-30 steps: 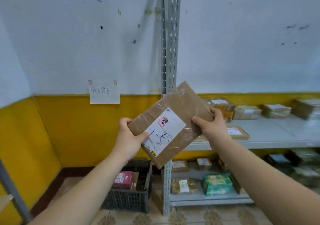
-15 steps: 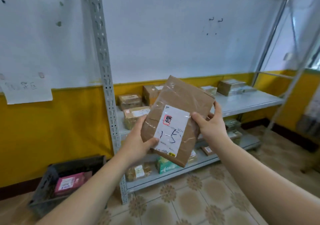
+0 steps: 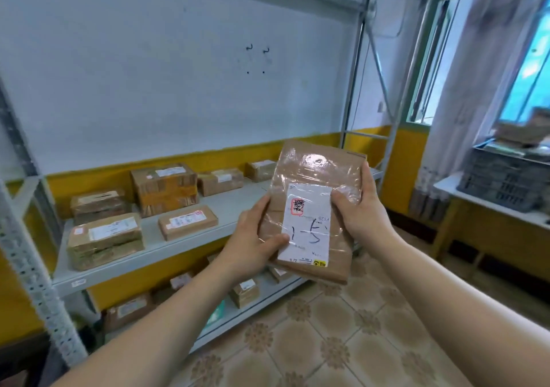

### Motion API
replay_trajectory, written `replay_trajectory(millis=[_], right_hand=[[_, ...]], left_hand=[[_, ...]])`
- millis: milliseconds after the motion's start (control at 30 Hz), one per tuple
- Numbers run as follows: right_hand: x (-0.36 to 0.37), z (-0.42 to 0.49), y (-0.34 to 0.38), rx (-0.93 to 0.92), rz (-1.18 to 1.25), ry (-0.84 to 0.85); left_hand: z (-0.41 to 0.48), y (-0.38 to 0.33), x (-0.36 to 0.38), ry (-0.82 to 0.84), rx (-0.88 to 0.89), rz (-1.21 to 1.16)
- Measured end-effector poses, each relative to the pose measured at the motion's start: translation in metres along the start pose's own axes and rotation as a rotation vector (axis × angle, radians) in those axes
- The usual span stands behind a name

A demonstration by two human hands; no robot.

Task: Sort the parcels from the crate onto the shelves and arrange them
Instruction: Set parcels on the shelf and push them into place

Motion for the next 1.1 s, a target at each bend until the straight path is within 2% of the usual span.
replay_trajectory(millis=[167, 333, 767, 1100], right_hand=[[-0.025, 0.033, -0.047, 0.064, 0.007, 0.015], [-0.021, 0.078, -0.092, 0.137, 0.018, 0.010], [0.012, 0.263, -0.189, 0.242, 0.031, -0.081], [0.016, 0.346, -0.292, 0.357, 0.058, -0.058]], left_hand=[[0.046, -0.015, 0.043, 0.084, -0.009, 0.010], [0.111, -0.017, 0.067, 0.119, -0.019, 0.050], [0.347, -0.035, 0.100, 0.200, 0.088, 0.086], [0.461, -0.032, 0.165, 0.271, -0.012, 0.166]])
Point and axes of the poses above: each hand's wrist, its own z-axis towards the middle knuckle, its own x-axis out of the palm, y = z × x, the point moved 1 cm from there along z, towards the middle knuckle, and after that the axes turned 14 degrees about -x, right-handed, at the moved point
